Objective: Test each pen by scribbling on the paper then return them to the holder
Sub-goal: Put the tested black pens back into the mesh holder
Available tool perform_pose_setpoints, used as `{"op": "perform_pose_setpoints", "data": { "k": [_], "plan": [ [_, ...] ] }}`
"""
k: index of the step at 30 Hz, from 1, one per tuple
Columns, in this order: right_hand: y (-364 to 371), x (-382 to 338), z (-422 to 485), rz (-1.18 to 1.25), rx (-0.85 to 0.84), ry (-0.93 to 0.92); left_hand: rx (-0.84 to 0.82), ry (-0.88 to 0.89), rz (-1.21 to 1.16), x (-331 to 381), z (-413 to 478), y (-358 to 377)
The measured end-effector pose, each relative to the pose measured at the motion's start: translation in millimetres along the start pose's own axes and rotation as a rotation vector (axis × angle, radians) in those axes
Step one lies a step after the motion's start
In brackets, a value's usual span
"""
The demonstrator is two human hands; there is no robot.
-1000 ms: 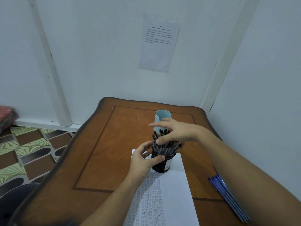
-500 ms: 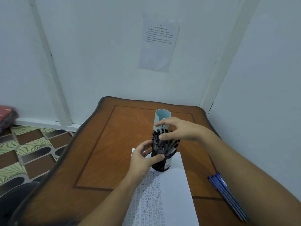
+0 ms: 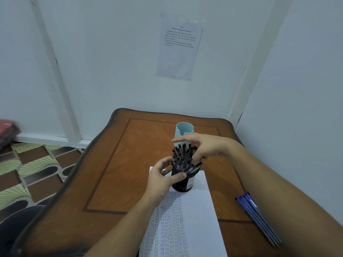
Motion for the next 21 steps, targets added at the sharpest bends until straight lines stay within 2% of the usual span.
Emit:
{"op": "perform_pose_setpoints", "data": {
  "k": [3, 5, 8, 11, 14, 17, 21],
  "plan": [
    [6, 20, -1, -0.051, 0.04, 0.163, 0.001, 0.003, -0.015, 1, 0, 0],
    [12, 23, 2, -0.067, 0.059, 0.181, -0.001, 0.007, -0.021, 2, 0, 1],
    [10, 9, 6, -0.112, 0.093, 0.106, -0.009, 0.0, -0.004, 0, 1, 1],
    [11, -3, 6, -0.168, 0.018, 0.004, -0.005, -0.012, 0.003, -3, 2, 0],
    [6, -5, 0, -0.07, 0.028, -0.04, -0.007, -0.003, 0.003, -1, 1, 1],
    [-9, 9, 1, -0.005, 0.173, 0.027, -0.017, 0.008, 0.013, 1, 1, 1],
    [5, 29, 7, -0.046, 0.136, 0.18, 0.0, -0.002, 0.018, -2, 2, -2]
  ]
}}
Point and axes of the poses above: each hand's wrist, its own z-axis towards the middle knuckle, its own y-axis out of the palm, x = y × z, the point moved 10 cm from there along z, towards the middle knuckle, and after that the axes turned 1 degree about -z, right-handed, at the moved point
